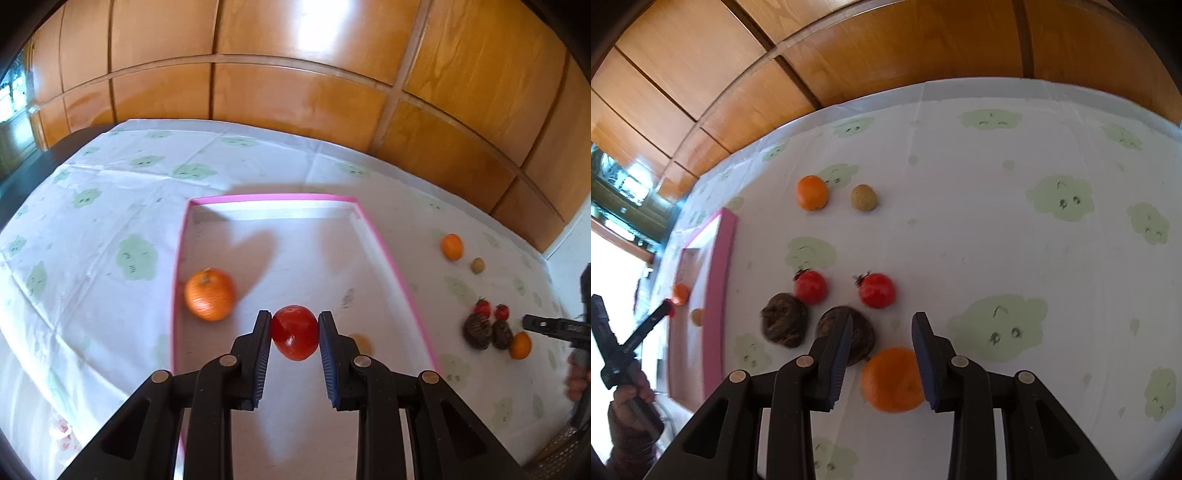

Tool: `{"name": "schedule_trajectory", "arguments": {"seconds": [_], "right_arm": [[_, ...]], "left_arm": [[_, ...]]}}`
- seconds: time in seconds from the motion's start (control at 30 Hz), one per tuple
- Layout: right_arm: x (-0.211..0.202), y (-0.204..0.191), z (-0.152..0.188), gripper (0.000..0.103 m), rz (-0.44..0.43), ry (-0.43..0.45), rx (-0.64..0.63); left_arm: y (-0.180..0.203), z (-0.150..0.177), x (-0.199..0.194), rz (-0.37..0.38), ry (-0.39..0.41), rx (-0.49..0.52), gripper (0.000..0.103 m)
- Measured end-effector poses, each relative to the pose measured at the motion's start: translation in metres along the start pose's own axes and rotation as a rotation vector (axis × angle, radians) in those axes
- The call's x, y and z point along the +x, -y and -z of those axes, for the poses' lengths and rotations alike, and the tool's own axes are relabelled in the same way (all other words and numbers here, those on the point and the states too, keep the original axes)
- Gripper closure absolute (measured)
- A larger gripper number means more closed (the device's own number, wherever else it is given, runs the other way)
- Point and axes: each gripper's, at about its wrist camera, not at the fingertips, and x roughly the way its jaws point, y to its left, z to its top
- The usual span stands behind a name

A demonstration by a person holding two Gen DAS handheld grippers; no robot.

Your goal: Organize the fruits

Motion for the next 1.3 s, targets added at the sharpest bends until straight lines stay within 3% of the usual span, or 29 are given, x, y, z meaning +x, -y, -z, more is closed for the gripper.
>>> {"name": "schedule_trajectory", "arguments": {"seconds": [0.1, 0.2, 0.33, 0.47, 0.6, 0.77, 1.0, 1.3], "right_arm": [[-0.005, -0.005, 0.004, 0.069, -0.004, -0.014, -0.029], [-0.003, -0.012, 0.010, 0.057, 0.055, -0.032, -0.089], [-0.001, -0.015, 0.015, 0.052, 0.083, -0.041, -0.121], [-0.006, -0.030, 0.017, 0.052, 0.154, 0.017, -0.211], [0.001, -0.058, 0.023, 0.052, 0.138, -0.007, -0.346], [0.030, -0.075, 0.022, 0.052, 0.250, -0.067, -0.447], [0.039, -0.072, 0.017, 0.054, 0.296, -0.071, -0.442], [0.043, -0.077, 0.023, 0.055, 0.338, -0.057, -0.487]], "left_arm": [[-0.009, 0.006, 0.001, -0.006, -0.005, -0.002, 0.077], [-0.012, 0.011, 0.002, -0.012, -0.009, -0.003, 0.077], [-0.013, 0.014, 0.001, -0.015, -0.009, -0.013, 0.077], [-0.008, 0.016, -0.003, -0.019, 0.001, 0.009, 0.077], [-0.005, 0.018, -0.001, -0.016, -0.002, 0.018, 0.077], [-0.002, 0.019, -0.004, -0.021, 0.010, 0.044, 0.077], [-0.007, 0.015, -0.005, -0.030, 0.019, 0.049, 0.077], [-0.016, 0.015, -0.010, -0.123, 0.048, -0.003, 0.070]]}}
